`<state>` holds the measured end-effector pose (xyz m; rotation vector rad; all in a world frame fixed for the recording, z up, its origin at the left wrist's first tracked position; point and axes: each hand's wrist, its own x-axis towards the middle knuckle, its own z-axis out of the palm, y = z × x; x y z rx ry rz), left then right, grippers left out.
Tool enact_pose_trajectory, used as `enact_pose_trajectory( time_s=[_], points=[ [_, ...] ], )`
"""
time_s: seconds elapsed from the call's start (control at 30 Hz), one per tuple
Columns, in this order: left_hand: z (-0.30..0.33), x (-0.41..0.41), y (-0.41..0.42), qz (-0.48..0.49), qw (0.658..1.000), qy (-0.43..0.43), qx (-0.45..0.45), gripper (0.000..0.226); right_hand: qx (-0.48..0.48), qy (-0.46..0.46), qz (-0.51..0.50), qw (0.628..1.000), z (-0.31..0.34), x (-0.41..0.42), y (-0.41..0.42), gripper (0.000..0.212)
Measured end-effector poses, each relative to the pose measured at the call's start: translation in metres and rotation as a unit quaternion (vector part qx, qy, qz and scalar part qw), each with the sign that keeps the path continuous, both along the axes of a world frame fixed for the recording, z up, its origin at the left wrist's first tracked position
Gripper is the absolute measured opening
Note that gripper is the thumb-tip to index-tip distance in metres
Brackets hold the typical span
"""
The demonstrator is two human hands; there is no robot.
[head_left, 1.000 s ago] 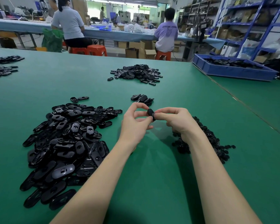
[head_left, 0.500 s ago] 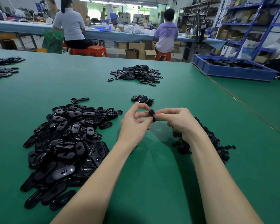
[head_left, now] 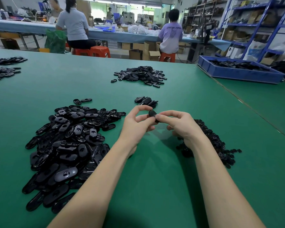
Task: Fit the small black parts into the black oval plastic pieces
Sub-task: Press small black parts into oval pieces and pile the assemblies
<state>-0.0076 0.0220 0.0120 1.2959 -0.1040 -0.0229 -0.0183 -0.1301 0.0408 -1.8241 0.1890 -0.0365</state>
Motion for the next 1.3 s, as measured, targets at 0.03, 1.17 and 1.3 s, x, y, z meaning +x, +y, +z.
enact_pose_trajectory(
  time_s=[0.03,1.17,1.3],
  points=[
    [0.0,0.001,0.001,0.0,1.0,0.002,0.014,0.023,0.005,0.0,0.002,1.0,-0.001,0.0,0.0,0.016],
    [-0.003,-0.004,0.002,0.008,0.997,0.062,0.05,0.018,-0.083,-0.041,0.035,0.995,-0.013,0.01,-0.004,0.006],
    [-0.006,-0.002,0.003,0.022,0.995,0.061,0.078,0.021,-0.111,-0.047,0.024,0.992,-0.018,0.013,-0.003,0.006]
  ],
)
